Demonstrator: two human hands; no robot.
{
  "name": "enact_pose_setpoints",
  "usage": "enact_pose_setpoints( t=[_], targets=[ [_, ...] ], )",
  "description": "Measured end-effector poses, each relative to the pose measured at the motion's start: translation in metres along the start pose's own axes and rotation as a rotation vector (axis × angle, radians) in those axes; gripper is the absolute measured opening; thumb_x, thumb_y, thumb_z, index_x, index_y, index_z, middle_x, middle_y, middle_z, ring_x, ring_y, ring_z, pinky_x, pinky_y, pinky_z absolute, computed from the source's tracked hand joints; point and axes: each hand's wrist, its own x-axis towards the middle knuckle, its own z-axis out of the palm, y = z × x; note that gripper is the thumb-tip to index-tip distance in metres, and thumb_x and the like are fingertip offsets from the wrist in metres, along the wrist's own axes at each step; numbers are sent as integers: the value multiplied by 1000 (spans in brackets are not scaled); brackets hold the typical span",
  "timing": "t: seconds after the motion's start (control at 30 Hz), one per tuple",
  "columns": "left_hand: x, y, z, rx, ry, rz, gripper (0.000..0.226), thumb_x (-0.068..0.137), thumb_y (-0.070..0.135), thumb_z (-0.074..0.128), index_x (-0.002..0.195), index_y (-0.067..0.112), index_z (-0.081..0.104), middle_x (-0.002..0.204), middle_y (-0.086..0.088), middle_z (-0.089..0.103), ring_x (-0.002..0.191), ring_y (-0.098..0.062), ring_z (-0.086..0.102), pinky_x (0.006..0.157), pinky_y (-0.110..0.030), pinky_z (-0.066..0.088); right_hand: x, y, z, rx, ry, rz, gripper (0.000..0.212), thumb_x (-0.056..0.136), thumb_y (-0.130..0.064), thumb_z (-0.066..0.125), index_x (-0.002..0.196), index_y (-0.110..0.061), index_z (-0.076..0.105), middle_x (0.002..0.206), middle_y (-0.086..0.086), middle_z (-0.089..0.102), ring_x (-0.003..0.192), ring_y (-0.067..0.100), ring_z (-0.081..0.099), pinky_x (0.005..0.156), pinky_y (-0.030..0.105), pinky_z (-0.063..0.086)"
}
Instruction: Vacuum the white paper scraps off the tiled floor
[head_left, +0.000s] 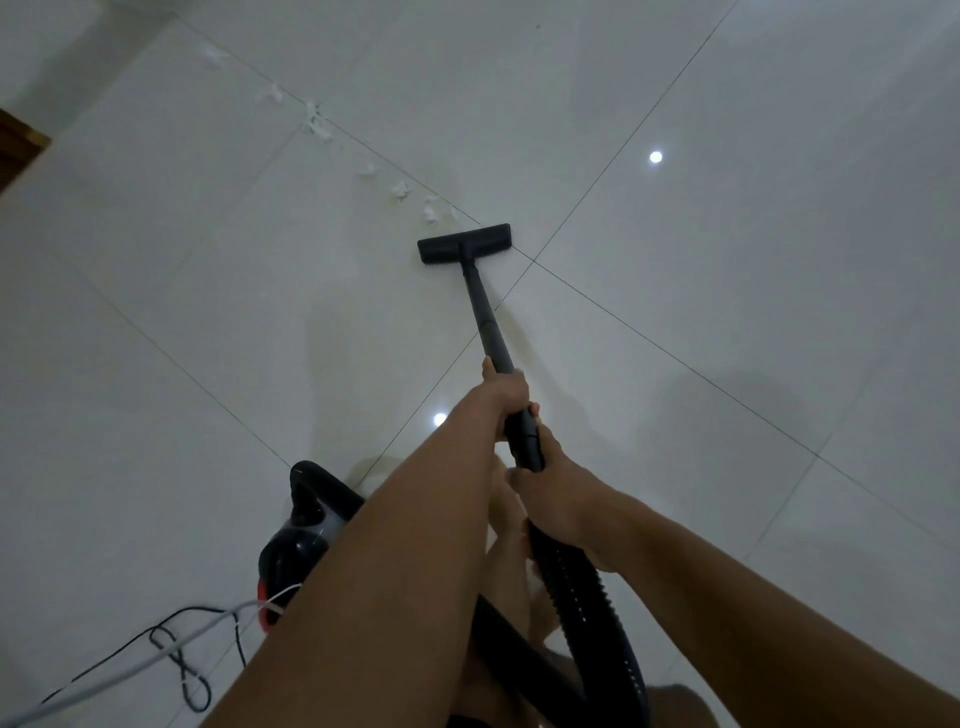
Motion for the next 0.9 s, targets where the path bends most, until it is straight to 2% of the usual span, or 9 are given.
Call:
enact_pose_setpoints(
  t=[0.1,0.2,0.33,0.43,0.5,0.57,0.63,0.77,0.9],
  targets=[
    [0,6,-5,15,11,20,64,110,36,35,159,50,-3,76,-6,55,59,-12,53,68,-31,55,3,-6,1,-10,-1,-19,76,109,-23,42,160,-48,-8,91,5,58,61,16,61,38,17,46],
    [-4,4,4,21,41,34,63,110,36,34,159,49,-2,78,-6,55,61,-12,53,67,-31,55,-4,-5,-6,-17,7,-35,76,110,-24,41,159,-50,-11,90,2,53,64,15,60,33,13,41],
    [-8,-10,24,22,66,59,63,111,36,32,159,50,-6,83,-7,55,64,-11,54,60,-28,52,-12,16,-19,43,-27,-29,76,110,-25,40,157,-56,-10,108,13,60,58,16,56,40,22,49],
    [-14,-30,36,31,68,46,63,111,37,31,159,50,-7,88,-8,57,65,-12,55,64,-28,54,-22,40,-23,89,-63,-39,74,110,-25,41,160,-50,-7,92,-1,51,57,11,54,42,23,50],
    [-19,-41,43,55,68,38,63,111,37,31,159,49,-8,86,-9,58,64,-12,55,59,-28,52,-30,51,-24,74,-97,-73,74,110,-22,40,162,-43,-9,84,-10,43,63,4,53,45,20,51],
    [-24,-47,47,70,68,33,64,111,37,31,159,48,-10,83,-9,58,63,-12,55,55,-28,50,-38,54,-26,56,-107,-79,74,110,-27,41,162,-41,-10,84,-11,42,65,3,53,50,18,51],
    [-24,-48,48,87,69,31,65,111,35,31,160,47,-10,84,-9,58,64,-12,56,54,-28,50,-39,55,-29,34,-105,-59,74,108,-34,44,162,-44,-6,85,-5,47,62,10,56,55,25,53],
    [-21,-41,41,55,53,29,68,110,30,34,159,48,-10,84,-9,59,67,-13,57,66,-29,55,-36,46,-29,-5,-103,-24,70,109,-30,43,161,-47,-2,85,5,53,55,13,54,48,27,52],
    [-13,-32,33,28,42,31,68,110,29,34,159,49,-10,84,-9,58,66,-12,56,70,-30,55,-29,31,-24,15,-103,-18,73,110,-15,40,162,-44,-3,81,-1,40,61,9,48,38,18,48]
  ],
)
